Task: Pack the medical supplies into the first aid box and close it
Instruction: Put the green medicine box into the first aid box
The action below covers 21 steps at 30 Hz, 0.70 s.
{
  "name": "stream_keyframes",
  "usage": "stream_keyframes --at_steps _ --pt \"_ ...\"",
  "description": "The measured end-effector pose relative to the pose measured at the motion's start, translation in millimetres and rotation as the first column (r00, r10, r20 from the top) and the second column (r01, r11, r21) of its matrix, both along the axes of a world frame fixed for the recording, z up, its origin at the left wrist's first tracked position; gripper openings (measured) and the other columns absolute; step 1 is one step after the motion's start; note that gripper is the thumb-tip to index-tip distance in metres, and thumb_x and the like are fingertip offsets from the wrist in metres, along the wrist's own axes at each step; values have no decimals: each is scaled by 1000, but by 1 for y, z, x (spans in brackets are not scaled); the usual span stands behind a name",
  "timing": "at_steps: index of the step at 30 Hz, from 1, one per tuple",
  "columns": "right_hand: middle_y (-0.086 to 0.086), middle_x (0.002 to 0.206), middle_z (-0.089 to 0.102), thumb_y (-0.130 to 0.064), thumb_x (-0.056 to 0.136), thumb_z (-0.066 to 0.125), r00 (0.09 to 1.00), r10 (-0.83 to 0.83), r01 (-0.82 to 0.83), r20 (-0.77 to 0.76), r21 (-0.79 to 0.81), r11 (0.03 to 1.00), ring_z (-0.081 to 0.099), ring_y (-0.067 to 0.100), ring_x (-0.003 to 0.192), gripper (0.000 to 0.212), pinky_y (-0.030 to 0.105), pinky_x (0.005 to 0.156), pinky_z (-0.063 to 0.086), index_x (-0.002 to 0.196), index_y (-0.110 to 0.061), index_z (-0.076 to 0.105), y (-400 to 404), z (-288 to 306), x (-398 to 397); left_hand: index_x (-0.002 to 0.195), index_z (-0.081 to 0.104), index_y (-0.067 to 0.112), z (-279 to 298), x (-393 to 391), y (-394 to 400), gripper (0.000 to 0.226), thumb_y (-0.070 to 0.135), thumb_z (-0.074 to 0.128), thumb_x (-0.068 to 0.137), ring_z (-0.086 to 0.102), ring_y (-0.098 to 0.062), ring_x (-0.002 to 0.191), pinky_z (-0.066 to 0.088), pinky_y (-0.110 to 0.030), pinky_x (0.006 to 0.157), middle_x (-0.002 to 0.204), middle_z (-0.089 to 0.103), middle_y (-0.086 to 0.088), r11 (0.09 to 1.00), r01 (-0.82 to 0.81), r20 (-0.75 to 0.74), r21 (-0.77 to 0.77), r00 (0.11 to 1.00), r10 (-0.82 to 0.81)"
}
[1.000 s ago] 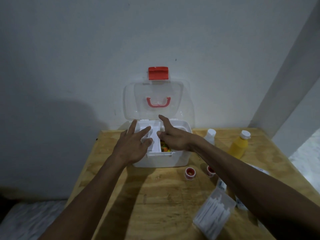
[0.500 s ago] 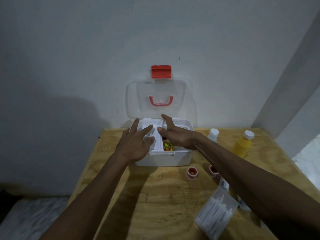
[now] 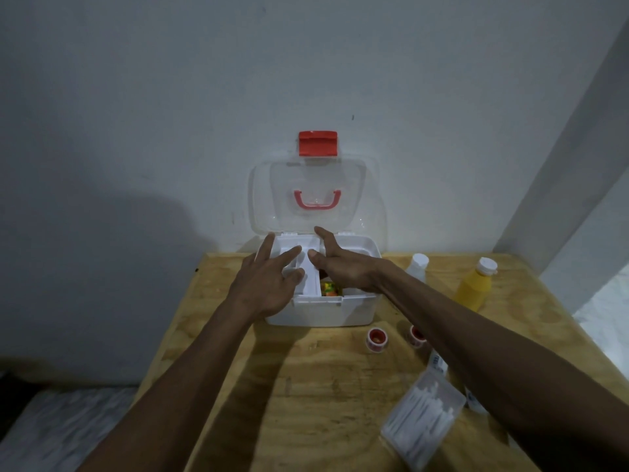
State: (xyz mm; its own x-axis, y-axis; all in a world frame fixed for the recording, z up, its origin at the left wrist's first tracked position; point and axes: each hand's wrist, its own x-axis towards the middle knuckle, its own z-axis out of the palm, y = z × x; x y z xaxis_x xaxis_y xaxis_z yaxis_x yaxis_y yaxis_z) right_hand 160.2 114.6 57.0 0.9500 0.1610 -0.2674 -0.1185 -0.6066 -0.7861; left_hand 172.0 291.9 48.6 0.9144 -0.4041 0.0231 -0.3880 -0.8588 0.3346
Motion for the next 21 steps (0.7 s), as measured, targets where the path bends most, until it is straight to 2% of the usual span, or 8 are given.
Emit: stream_keyframes --at_steps 8,12,15,17,19,21 --pt "0 164 1 -46 103 26 998 25 -22 58 -57 998 24 30 146 63 41 117 21 152 -30 -11 5 7 -11 150 26 37 7 -8 0 51 48 32 101 2 -23 150 12 -44 119 163 -2 0 999 32 4 18 999 -32" --pt "1 164 1 -44 104 26 997 23 -18 73 -69 997 29 31 144 62 38 116 23 152 -28 -11 7 15 -17 150 26 36 10 -10 0 51 48 31 101 2 -23 150 12 -44 119 163 -2 -2 1000 30 -8 6 1000 -30" --pt "1 164 2 -43 104 27 996 -2 6 90 -48 999 26 30 145 62 39 116 23 154 -28 -7 7 22 -25 149 28 36 16 -15 -1 50 48 31 101 3 -25 150 12 -45 118 163 0 -1 999 38 -8 19 999 -38" --pt "6 162 17 -41 104 29 994 -27 31 104 -35 999 37 29 139 59 38 111 30 154 -26 0 5 30 -34 148 33 34 22 -22 -2 46 44 31 102 2 -25 150 12 -44 119 163 2 0 997 57 -9 46 998 -57" --pt "13 151 40 -38 105 31 989 -38 46 146 -49 998 55 25 118 55 35 102 40 153 -24 9 2 41 -47 145 39 31 29 -28 -4 44 40 30 103 3 -26 150 13 -43 119 163 5 0 994 77 -5 76 997 -77" --pt "13 140 53 -36 104 36 969 -54 80 241 -99 992 60 23 109 52 36 100 43 151 -23 20 -4 51 -65 144 43 28 32 -32 -4 43 38 30 104 4 -27 150 13 -44 118 163 6 -1 993 86 -13 81 996 -85"
